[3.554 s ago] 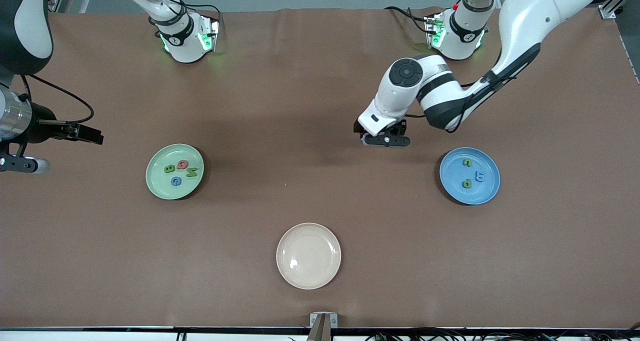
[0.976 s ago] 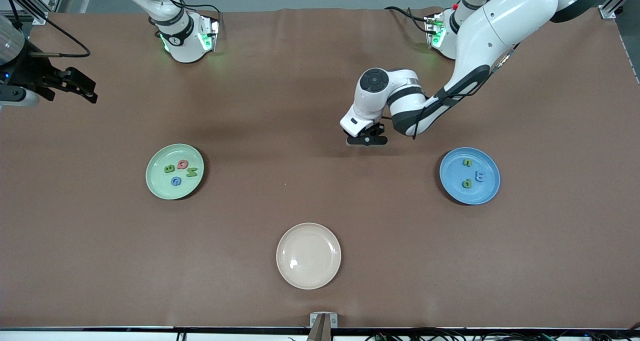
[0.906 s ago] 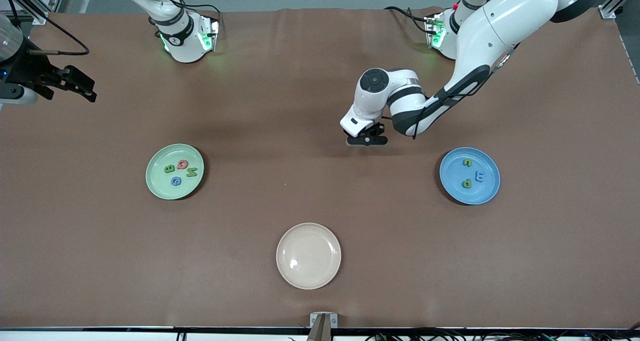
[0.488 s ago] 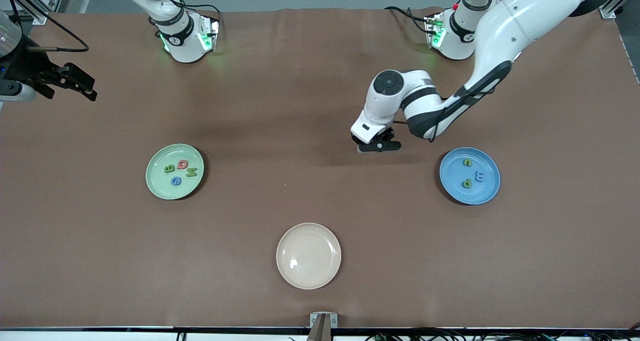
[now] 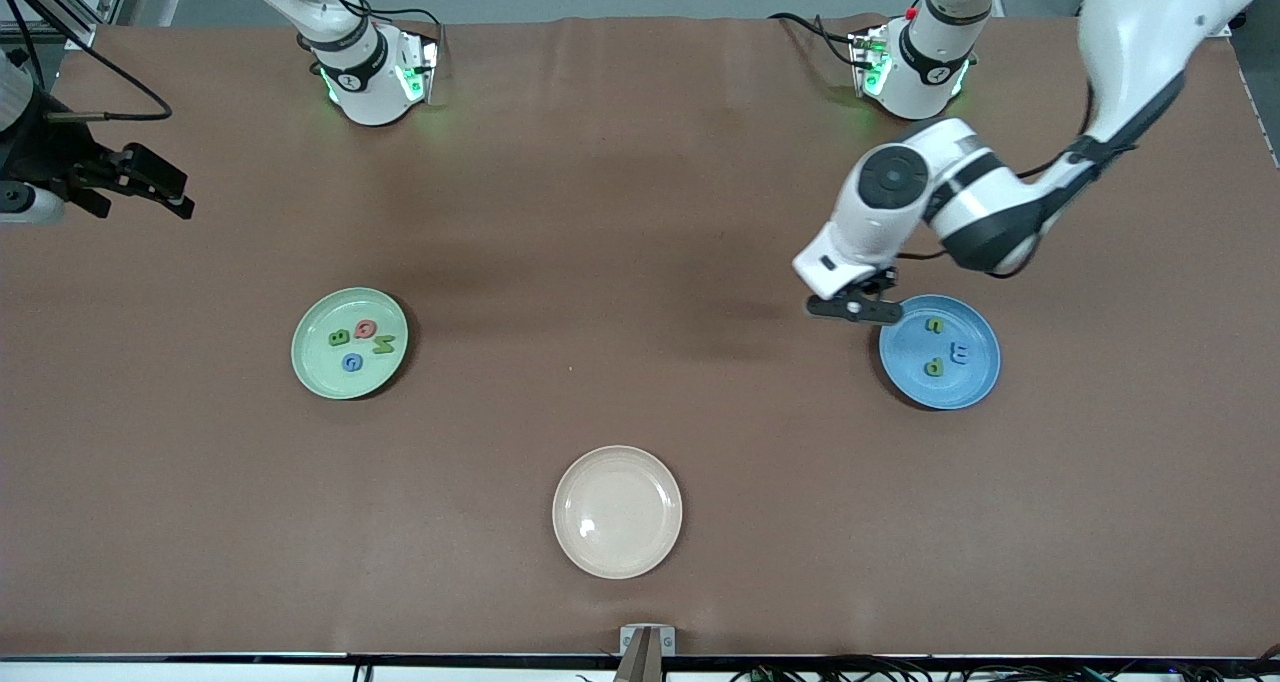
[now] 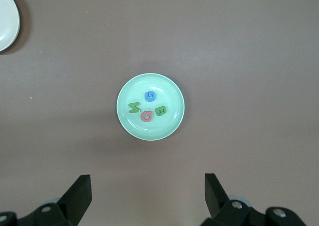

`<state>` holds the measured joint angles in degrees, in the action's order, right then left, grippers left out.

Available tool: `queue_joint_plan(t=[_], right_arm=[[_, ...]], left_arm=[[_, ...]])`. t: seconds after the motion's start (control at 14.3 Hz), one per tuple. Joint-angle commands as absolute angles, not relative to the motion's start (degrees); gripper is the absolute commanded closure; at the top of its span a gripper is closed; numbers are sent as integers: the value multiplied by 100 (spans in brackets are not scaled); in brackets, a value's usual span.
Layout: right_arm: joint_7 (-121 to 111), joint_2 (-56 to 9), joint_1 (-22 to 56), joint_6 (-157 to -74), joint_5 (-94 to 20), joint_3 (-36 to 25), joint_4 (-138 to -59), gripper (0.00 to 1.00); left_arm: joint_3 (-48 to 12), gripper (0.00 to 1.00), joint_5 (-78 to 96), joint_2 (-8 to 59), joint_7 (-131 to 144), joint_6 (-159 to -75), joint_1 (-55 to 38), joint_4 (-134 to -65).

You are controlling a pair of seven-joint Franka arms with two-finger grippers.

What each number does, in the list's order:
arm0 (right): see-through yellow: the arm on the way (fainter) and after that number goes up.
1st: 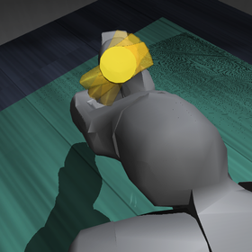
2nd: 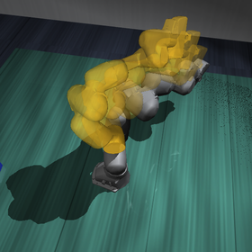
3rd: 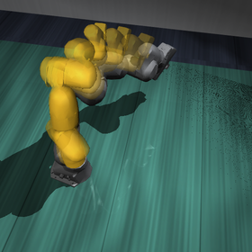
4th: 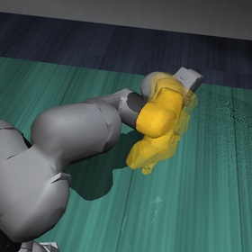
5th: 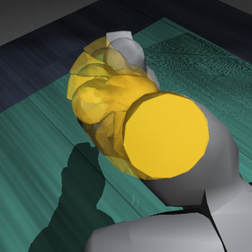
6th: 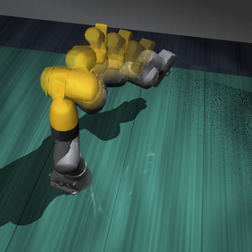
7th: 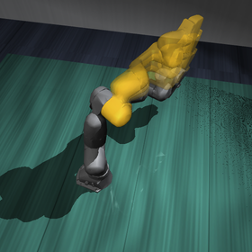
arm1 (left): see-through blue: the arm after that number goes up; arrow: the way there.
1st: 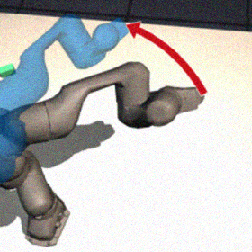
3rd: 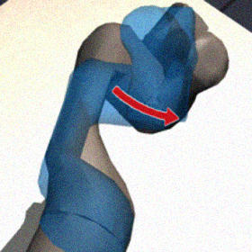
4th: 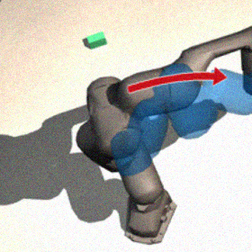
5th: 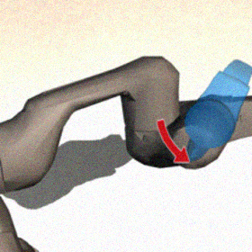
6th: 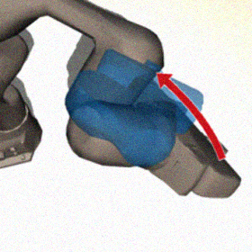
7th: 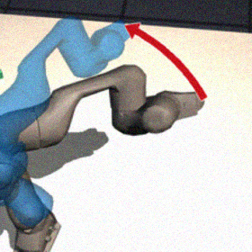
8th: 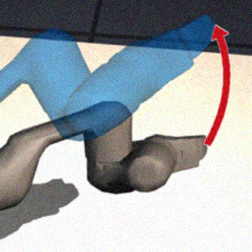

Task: Sort upper and lower case letters into plates
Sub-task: 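Carry the blue x over the blue plate and lower it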

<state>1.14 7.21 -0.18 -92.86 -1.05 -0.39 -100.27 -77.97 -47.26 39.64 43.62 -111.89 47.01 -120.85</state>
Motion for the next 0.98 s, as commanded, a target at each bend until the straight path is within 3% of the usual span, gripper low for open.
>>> queue_joint_plan(t=[0.0, 0.28, 0.91], right_arm=[[-26, 554, -114, -9097, -193, -26, -9782, 0], [-44, 501, -272, -9053, -193, -18, -9817, 0], [-246, 527, -334, -9026, -193, -18, -9844, 0]], left_arm=[[-7875, 94, -4623, 3884, 3448, -11039, 5306, -12173], [-7761, 95, -4658, 3981, 3059, -11257, 5599, -12199], [-6654, 95, -5282, 4052, 2830, -12699, 5555, -12498]])
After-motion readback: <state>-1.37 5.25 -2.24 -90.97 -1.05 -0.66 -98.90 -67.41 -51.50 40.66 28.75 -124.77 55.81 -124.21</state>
